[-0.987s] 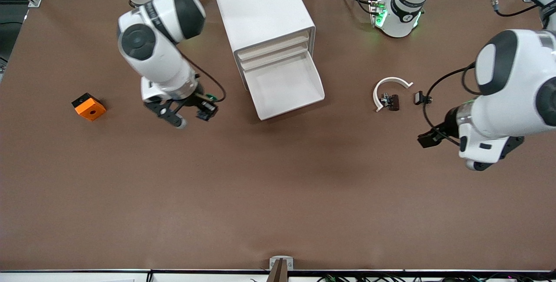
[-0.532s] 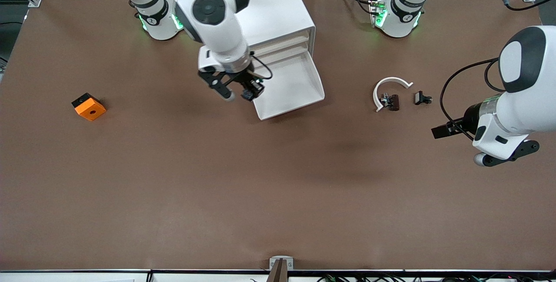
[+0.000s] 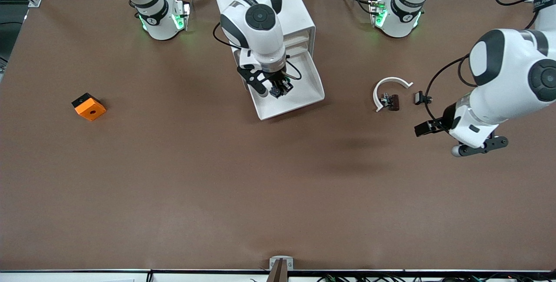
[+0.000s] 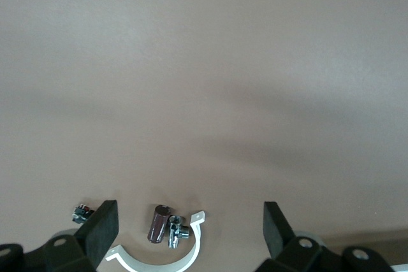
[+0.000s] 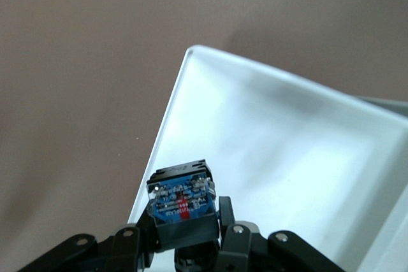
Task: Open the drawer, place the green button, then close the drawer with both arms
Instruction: 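Lower the button into the drawer and open the right gripper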
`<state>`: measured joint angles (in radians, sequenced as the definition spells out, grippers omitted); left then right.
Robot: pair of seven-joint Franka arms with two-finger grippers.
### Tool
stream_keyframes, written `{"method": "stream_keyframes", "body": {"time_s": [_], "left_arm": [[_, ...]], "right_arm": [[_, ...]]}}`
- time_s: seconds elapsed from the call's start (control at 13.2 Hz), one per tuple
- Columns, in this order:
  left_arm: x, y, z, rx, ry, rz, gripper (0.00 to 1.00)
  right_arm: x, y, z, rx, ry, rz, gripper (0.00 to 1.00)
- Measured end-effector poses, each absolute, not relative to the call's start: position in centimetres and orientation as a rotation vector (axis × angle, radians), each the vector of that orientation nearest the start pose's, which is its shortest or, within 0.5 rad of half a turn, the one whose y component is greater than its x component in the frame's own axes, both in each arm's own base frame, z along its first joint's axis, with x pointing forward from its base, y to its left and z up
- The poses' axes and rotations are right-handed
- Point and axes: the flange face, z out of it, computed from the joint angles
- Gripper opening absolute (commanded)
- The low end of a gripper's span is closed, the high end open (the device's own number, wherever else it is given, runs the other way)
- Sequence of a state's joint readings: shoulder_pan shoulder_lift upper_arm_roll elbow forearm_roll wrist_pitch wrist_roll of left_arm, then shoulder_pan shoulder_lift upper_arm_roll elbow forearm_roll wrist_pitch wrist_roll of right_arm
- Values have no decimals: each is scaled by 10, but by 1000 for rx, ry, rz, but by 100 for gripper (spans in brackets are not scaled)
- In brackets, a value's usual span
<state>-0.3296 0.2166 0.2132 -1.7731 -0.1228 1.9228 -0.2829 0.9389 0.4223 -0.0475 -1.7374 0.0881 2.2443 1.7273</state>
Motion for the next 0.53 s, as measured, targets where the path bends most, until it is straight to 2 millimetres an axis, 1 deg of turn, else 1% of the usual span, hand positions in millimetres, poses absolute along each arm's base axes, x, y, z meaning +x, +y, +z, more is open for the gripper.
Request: {"method": "stream_keyframes", "body": {"time_s": [0.15,0.3,0.38,0.53], "left_arm": [[604,-91,421,-3180,-325,103,100],[600,-90,409,-3177,-330,104,100],[598,-89,403,-3176,-333,110,100],[596,-90,396,-3170,-353,123,100]], "right_arm": [[408,538,326,-2765,1327,20,0],[398,549,307,-2792,1331,12,0],[394,551,301,-2804,1328,10,0],[387,557,294,-2820,1316,7,0]]}}
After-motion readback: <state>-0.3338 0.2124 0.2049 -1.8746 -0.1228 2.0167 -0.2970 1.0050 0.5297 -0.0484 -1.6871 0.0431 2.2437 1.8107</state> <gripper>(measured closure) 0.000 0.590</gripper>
